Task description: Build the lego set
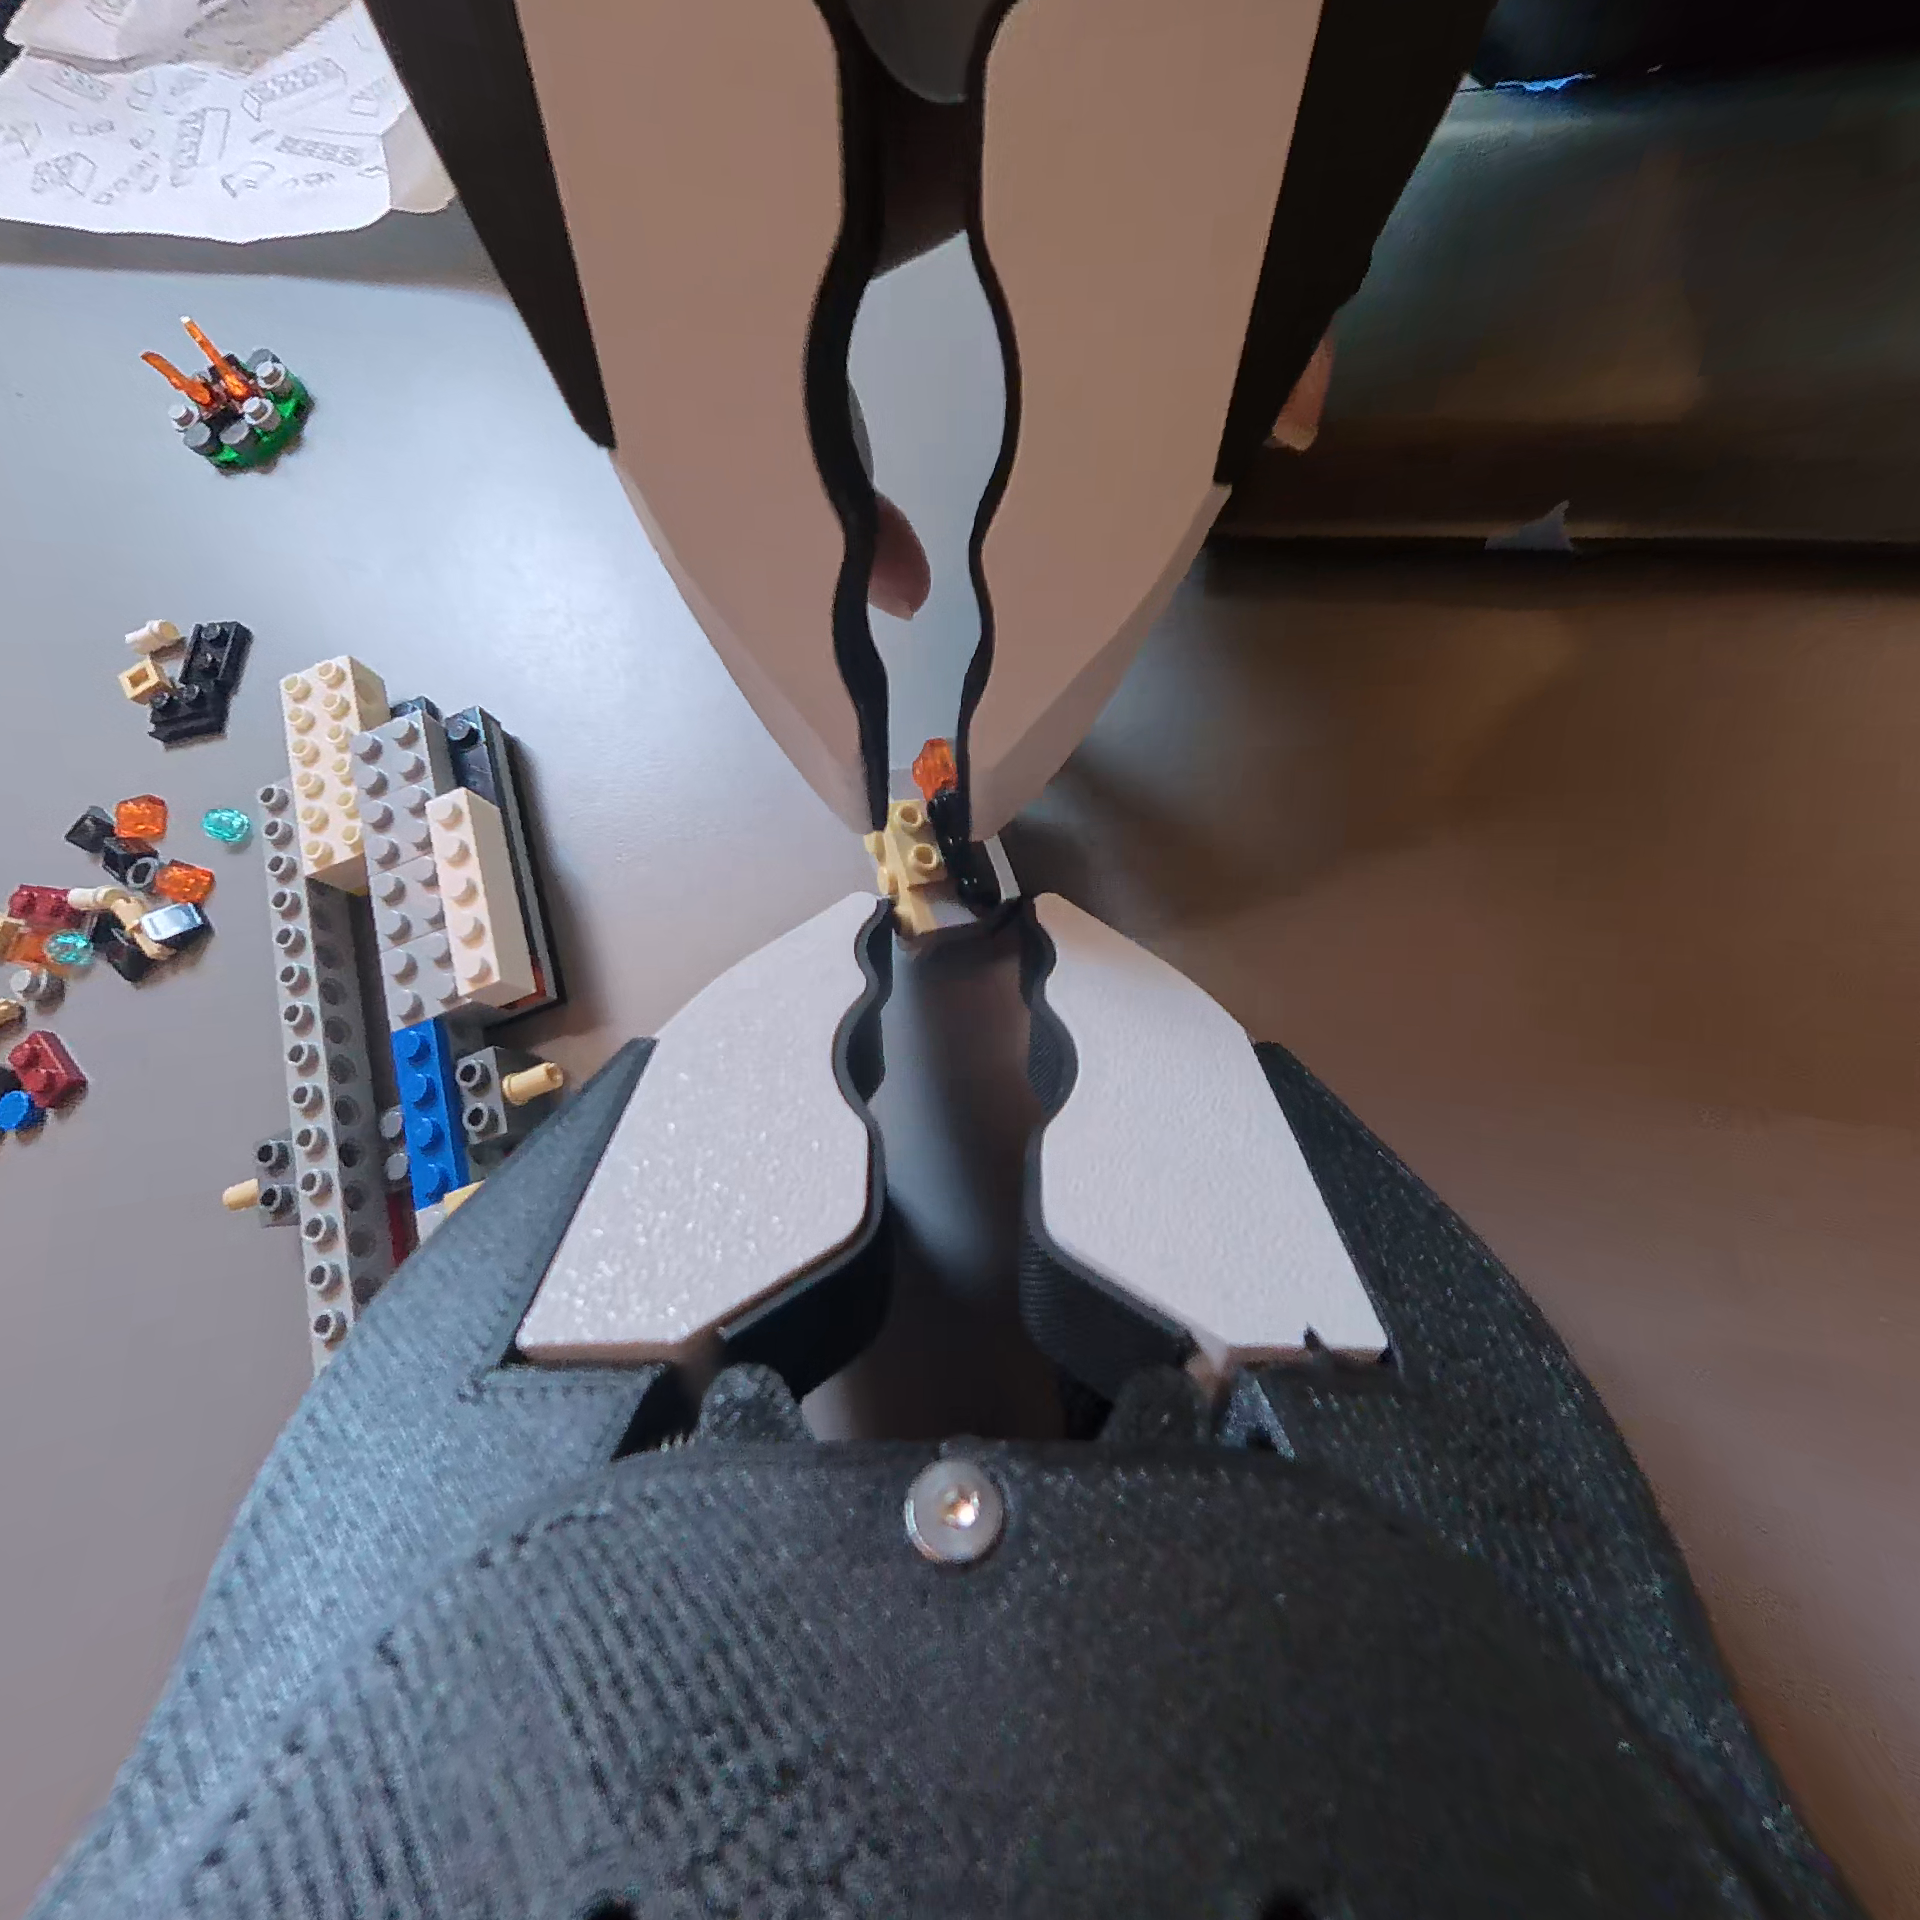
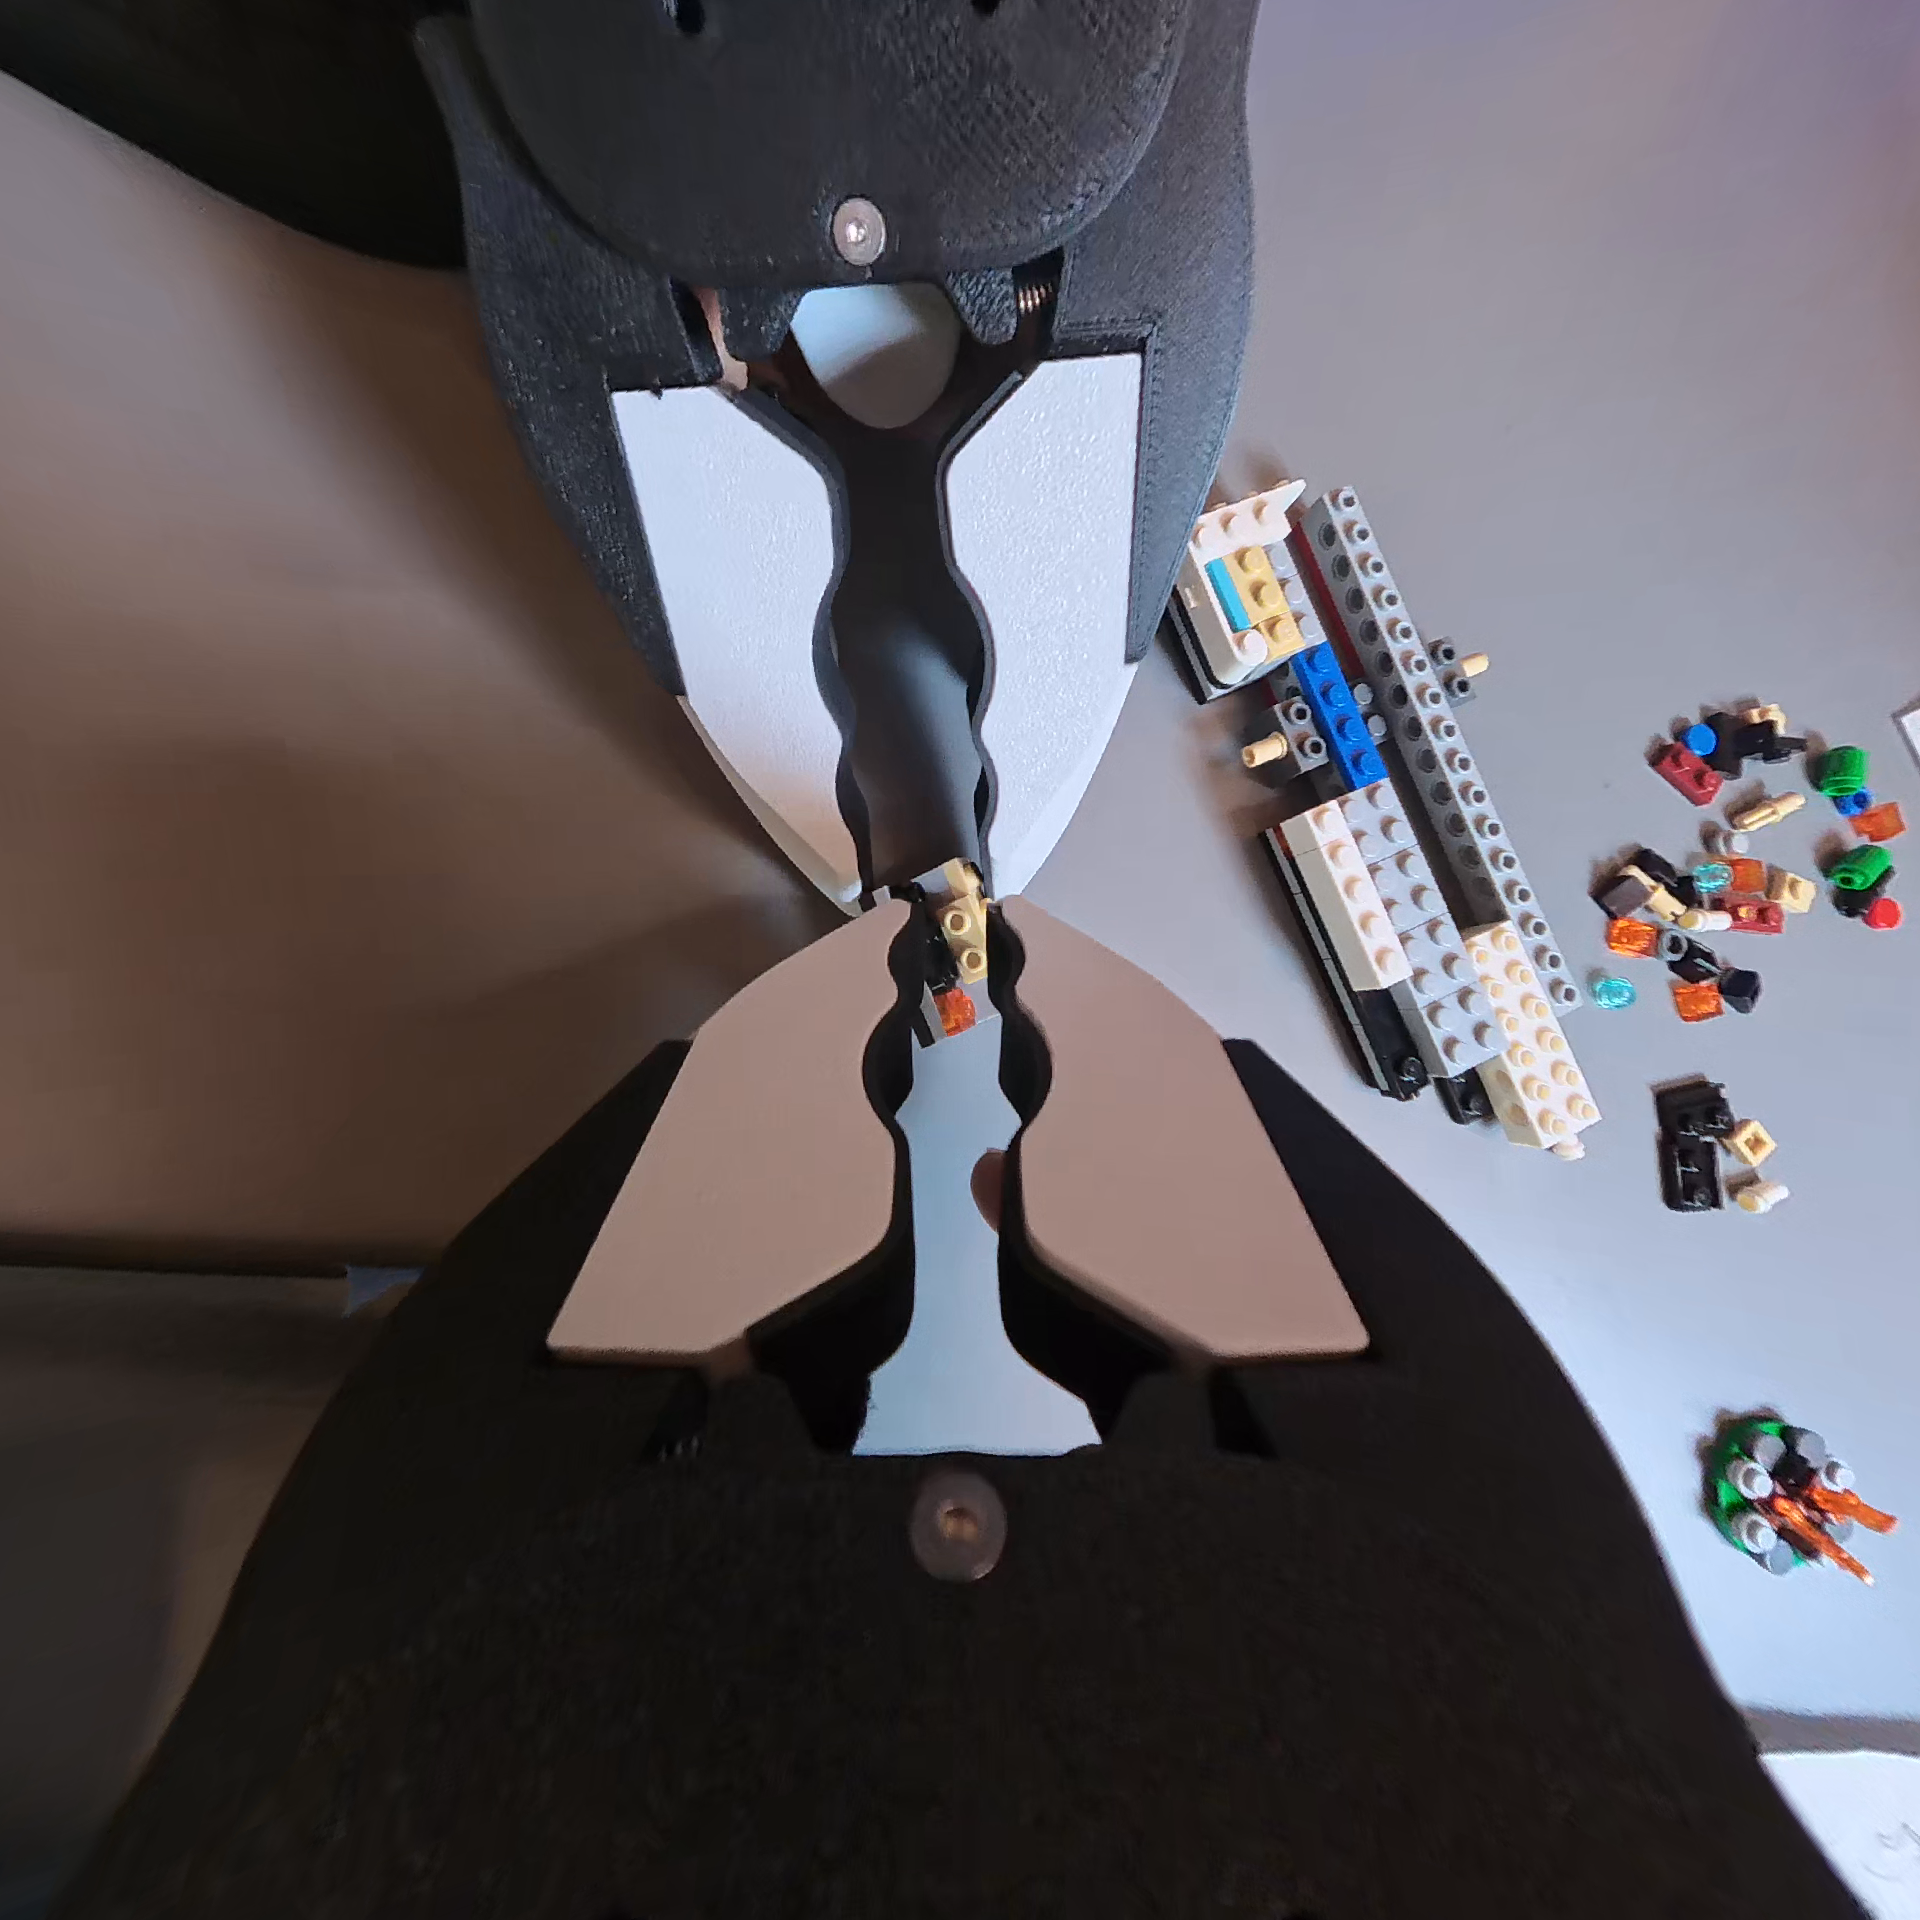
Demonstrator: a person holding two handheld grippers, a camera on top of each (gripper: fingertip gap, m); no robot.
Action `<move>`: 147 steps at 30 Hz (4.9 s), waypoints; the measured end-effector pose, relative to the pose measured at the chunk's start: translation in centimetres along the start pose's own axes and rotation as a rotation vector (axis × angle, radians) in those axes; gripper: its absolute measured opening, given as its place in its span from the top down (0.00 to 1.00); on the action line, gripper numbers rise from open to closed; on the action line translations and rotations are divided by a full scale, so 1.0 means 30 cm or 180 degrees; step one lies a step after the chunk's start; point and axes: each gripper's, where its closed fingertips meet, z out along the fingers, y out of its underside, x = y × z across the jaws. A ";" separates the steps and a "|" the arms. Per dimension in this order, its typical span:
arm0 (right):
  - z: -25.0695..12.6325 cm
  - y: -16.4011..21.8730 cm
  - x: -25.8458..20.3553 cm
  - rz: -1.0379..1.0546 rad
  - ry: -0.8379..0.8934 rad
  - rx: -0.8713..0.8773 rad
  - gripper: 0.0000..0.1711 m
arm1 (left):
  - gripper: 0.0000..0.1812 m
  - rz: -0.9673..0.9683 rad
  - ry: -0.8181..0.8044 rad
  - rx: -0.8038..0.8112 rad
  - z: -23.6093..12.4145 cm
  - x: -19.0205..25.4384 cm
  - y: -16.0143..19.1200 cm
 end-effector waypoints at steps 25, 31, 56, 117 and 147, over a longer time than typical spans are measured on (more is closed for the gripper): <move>-0.038 0.052 0.019 0.0024 0.0233 0.0306 0.89 | 0.91 -0.0538 -0.0112 -0.0520 -0.143 -0.110 0.163; -0.033 0.057 0.017 0.0022 0.0228 0.0296 0.89 | 0.93 -0.0577 -0.0097 -0.0466 -0.140 -0.113 0.163; -0.207 -0.220 -0.043 0.1835 -0.1492 0.2463 0.81 | 0.96 0.0504 -0.0665 0.1488 -0.251 -0.042 -0.243; -0.199 -0.222 0.082 0.2235 -0.0020 0.2353 0.93 | 0.96 0.1136 -0.1857 0.1164 -0.248 -0.112 -0.257; -0.002 0.005 -0.011 -0.0027 0.0050 0.0103 0.96 | 0.85 0.0057 -0.0286 0.0005 0.003 0.000 -0.014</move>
